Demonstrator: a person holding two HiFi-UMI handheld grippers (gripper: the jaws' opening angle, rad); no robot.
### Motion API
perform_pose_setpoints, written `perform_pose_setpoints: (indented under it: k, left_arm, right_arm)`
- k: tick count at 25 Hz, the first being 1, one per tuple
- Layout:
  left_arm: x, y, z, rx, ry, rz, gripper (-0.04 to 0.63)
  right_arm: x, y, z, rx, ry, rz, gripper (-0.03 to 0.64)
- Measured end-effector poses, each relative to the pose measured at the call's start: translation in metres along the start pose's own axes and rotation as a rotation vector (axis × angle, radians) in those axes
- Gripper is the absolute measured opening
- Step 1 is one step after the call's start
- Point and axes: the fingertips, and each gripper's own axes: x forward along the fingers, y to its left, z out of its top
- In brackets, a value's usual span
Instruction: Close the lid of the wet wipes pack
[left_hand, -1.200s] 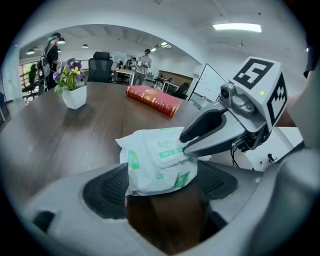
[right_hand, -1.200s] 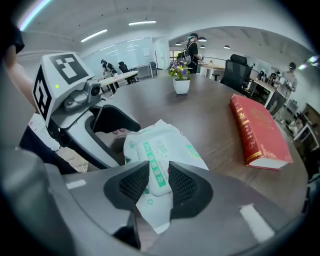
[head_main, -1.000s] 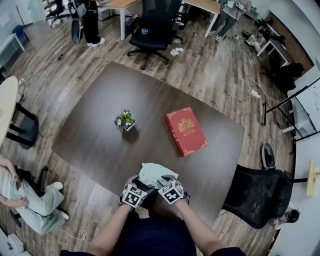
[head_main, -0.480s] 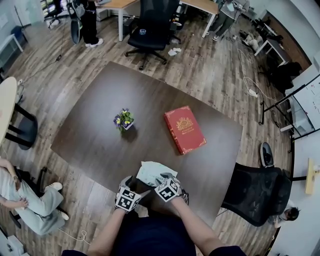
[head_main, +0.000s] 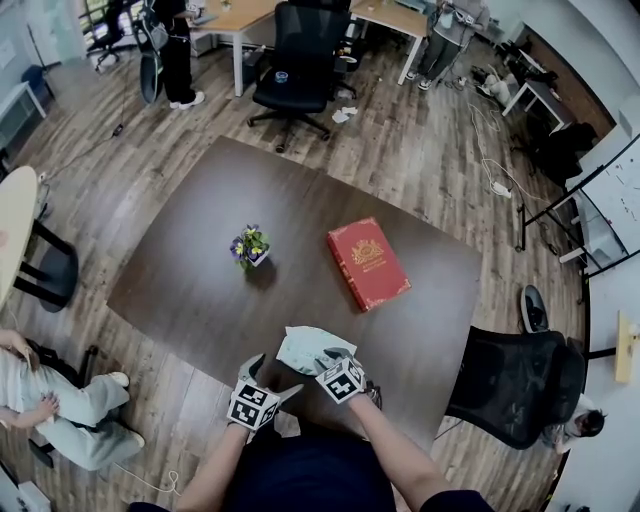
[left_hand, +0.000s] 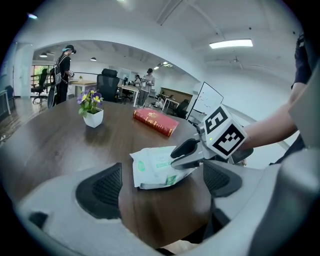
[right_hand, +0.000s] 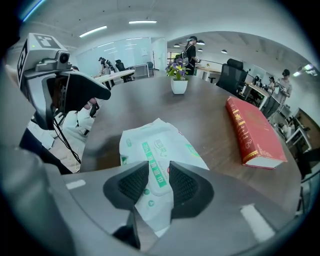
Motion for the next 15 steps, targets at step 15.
perform_pose_setpoints:
  k: [15]
  left_arm:
    - [-0.034, -0.013, 0.013, 0.001, -0.054, -0.042, 0.529]
  right_arm:
    - [-0.037, 0.007, 0.002, 0.228, -0.086, 0.038, 0.216]
